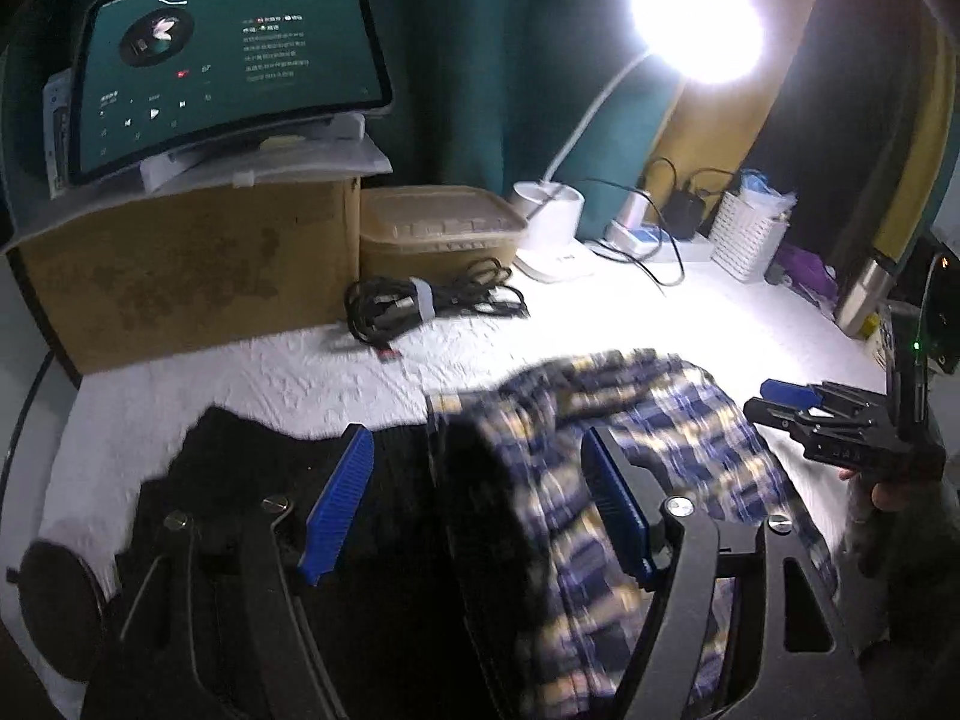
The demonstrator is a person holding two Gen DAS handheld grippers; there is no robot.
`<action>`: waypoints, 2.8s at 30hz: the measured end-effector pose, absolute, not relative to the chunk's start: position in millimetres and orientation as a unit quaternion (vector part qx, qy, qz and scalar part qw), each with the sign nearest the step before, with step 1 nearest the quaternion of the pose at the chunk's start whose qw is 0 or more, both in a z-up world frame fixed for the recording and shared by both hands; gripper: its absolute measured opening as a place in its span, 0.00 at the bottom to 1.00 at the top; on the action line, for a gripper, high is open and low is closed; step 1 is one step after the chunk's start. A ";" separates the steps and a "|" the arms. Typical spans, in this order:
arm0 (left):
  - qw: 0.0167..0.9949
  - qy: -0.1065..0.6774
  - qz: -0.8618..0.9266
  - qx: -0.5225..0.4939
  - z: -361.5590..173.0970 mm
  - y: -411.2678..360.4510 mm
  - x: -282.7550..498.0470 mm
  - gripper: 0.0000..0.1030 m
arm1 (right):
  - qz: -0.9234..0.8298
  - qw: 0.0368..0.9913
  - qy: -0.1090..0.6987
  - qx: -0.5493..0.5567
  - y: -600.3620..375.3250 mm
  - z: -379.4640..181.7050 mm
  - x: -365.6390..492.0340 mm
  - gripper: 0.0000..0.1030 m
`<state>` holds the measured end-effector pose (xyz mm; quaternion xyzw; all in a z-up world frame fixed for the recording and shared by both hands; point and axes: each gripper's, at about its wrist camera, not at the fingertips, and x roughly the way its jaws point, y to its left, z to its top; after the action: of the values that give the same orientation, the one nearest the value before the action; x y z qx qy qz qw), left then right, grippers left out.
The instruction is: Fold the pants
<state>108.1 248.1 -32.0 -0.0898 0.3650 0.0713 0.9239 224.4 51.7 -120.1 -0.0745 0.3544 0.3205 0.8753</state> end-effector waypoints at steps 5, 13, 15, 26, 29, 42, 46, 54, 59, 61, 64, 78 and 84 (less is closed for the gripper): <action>0.915 0.389 0.061 -0.086 -46.8 237.1 99.2 0.70 | 0.324 0.870 0.362 -0.078 48.6 -128.6 209.7 0.52; 0.898 0.427 0.107 -0.005 -79.6 224.3 96.7 0.72 | 0.310 0.873 0.366 -0.086 38.4 -137.5 195.0 0.52; 0.899 0.424 0.109 -0.011 -75.6 224.7 93.4 0.71 | 0.308 0.874 0.365 -0.086 35.8 -135.6 192.2 0.52; 0.918 0.391 0.064 -0.026 -51.6 199.1 68.2 0.71 | 0.314 0.878 0.352 -0.085 26.5 -130.4 159.1 0.52; 0.918 0.392 0.060 -0.019 -53.1 190.6 63.5 0.71 | 0.319 0.876 0.350 -0.085 26.9 -132.0 148.9 0.52; 0.897 0.433 0.083 -0.024 -88.2 184.3 49.8 0.71 | 0.324 0.869 0.362 -0.092 20.7 -151.4 125.5 0.52; 0.897 0.433 0.089 -0.021 -93.2 186.0 45.2 0.72 | 0.322 0.869 0.364 -0.093 16.5 -155.0 122.5 0.53; 0.897 0.431 0.097 -0.012 -90.6 188.8 36.6 0.71 | 0.315 0.872 0.362 -0.095 9.5 -155.4 115.4 0.54; 0.909 0.404 0.103 -0.004 -72.9 183.3 22.5 0.71 | 0.307 0.878 0.355 -0.092 -1.2 -150.1 106.0 0.54; 0.913 0.396 0.098 -0.012 -66.8 181.0 18.6 0.71 | 0.305 0.880 0.352 -0.091 -6.2 -147.0 102.6 0.54; 0.919 0.385 0.081 -0.027 -56.7 173.9 15.1 0.71 | 0.299 0.886 0.344 -0.087 -17.3 -141.6 96.3 0.54; 0.934 0.357 0.027 -0.015 -23.3 111.4 19.4 0.71 | 0.272 0.912 0.304 -0.047 -82.2 -113.9 62.3 0.55; 0.944 0.330 0.005 -0.027 -9.0 84.9 21.3 0.71 | 0.255 0.923 0.288 -0.033 -110.4 -104.2 51.9 0.55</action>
<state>21.3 84.9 -9.0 -0.0266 0.3301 0.0054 0.9436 51.9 -110.4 -104.2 -0.0325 0.2875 0.2547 0.9227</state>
